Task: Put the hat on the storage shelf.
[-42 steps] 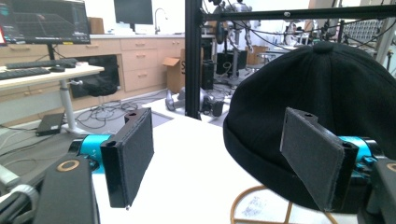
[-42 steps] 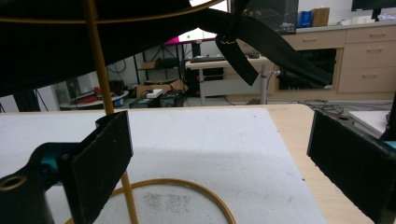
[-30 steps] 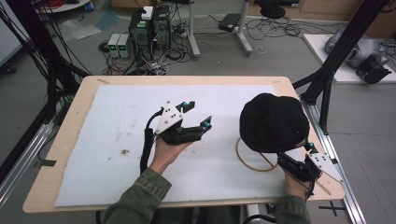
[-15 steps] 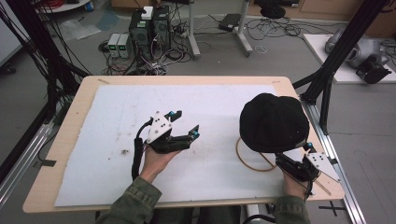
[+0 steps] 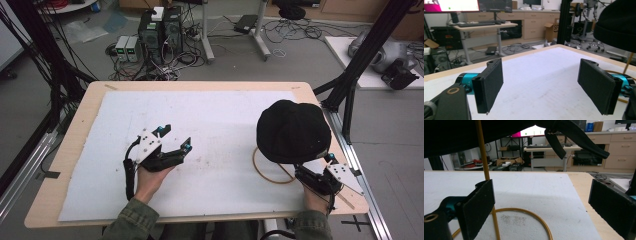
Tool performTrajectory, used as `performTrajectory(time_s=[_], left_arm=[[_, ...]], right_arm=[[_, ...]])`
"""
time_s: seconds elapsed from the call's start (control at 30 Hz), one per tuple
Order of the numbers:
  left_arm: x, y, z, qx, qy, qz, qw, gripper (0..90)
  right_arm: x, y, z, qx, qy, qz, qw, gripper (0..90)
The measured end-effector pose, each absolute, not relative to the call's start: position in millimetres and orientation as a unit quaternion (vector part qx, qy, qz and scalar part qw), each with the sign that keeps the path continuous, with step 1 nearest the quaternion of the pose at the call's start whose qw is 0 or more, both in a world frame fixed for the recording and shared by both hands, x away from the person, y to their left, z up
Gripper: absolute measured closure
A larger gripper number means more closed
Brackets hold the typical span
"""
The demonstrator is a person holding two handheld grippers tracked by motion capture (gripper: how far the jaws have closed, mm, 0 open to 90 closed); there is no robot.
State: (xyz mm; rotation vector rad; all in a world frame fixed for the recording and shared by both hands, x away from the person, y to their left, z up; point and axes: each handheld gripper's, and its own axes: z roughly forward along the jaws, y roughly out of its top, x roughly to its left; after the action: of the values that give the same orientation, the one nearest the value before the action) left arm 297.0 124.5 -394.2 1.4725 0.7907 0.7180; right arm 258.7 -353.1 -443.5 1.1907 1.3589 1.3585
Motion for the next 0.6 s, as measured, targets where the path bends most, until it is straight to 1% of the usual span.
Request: performTrajectory(time_s=[0.23, 0.6], left_arm=[[294, 153, -403, 0.633, 0.370, 0.322, 0.599, 20.0], [280, 204, -423, 0.600, 0.425, 0.372, 0.567, 20.1]], right_arm=[[258, -353, -444, 0.476, 0.547, 0.542, 0.425, 5.8], [259, -352, -443, 0.478, 0.540, 0.547, 0.425, 5.8]])
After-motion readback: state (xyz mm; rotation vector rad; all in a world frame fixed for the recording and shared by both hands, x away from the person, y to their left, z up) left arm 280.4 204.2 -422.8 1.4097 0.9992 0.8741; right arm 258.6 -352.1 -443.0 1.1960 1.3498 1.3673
